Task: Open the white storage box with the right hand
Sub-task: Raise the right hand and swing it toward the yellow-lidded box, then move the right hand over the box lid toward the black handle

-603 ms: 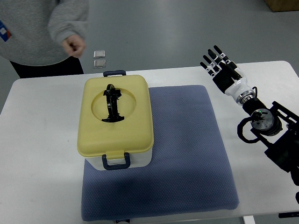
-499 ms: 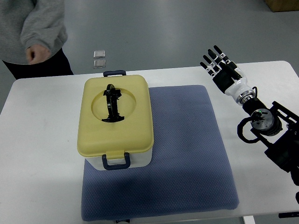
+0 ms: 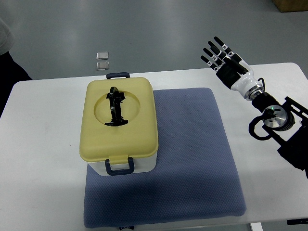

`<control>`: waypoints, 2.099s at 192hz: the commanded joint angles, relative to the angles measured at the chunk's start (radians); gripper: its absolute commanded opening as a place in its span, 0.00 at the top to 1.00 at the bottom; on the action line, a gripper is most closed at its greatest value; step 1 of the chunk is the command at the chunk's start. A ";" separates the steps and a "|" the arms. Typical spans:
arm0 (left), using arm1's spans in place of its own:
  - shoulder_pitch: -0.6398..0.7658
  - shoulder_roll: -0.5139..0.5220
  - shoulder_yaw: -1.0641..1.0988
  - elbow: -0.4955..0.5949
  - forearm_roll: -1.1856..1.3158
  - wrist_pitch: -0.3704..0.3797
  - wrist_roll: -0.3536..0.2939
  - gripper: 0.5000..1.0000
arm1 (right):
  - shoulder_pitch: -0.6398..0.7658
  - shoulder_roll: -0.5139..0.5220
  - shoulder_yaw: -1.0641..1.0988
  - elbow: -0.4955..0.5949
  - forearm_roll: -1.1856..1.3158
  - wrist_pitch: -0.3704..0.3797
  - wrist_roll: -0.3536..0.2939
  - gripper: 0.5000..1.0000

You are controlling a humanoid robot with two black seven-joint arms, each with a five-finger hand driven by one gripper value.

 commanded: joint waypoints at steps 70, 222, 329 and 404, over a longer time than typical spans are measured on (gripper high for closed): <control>0.000 0.000 0.002 -0.037 0.002 -0.012 0.000 0.00 | 0.398 -0.147 -0.268 0.031 -0.880 0.260 -0.048 0.12; 0.003 0.000 -0.001 -0.033 -0.002 -0.012 0.000 0.00 | 0.752 0.077 -0.481 0.132 -1.431 0.191 -0.040 0.12; 0.003 0.000 -0.001 -0.027 -0.002 -0.012 0.000 0.00 | 0.690 0.120 -0.480 0.137 -1.431 0.113 -0.039 0.12; 0.003 0.000 -0.001 -0.027 -0.002 -0.012 0.000 0.00 | 0.644 0.119 -0.475 0.164 -1.431 0.106 -0.039 0.13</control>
